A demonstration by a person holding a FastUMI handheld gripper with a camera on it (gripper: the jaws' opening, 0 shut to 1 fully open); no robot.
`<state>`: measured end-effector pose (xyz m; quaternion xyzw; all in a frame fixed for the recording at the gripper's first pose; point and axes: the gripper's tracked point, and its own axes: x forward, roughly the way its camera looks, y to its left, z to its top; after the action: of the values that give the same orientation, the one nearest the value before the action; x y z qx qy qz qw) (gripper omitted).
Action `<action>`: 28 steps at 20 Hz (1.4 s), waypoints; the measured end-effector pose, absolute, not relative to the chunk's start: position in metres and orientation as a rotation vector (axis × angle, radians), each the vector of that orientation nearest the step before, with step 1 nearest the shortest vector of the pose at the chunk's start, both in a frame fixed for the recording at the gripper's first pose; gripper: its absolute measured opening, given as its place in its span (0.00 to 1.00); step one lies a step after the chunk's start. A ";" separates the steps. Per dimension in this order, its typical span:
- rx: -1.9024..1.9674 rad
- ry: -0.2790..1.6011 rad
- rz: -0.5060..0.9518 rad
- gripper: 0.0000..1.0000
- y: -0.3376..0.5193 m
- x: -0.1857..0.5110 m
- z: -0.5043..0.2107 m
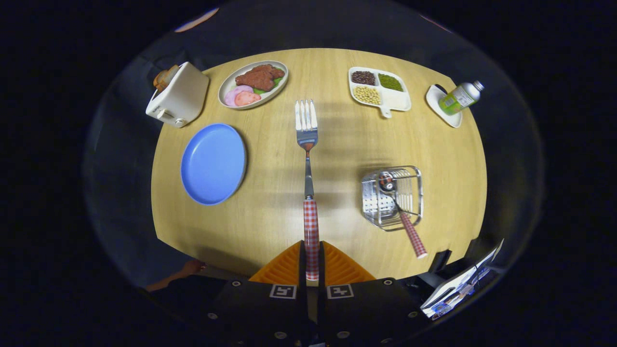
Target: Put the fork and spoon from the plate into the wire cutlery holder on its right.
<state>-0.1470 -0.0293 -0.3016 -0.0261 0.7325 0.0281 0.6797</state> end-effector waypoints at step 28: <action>0.086 2.030 -0.029 0.11 -0.119 -0.198 -0.318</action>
<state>-0.1981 -0.1190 -0.3180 0.0362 0.8493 -0.0121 0.5265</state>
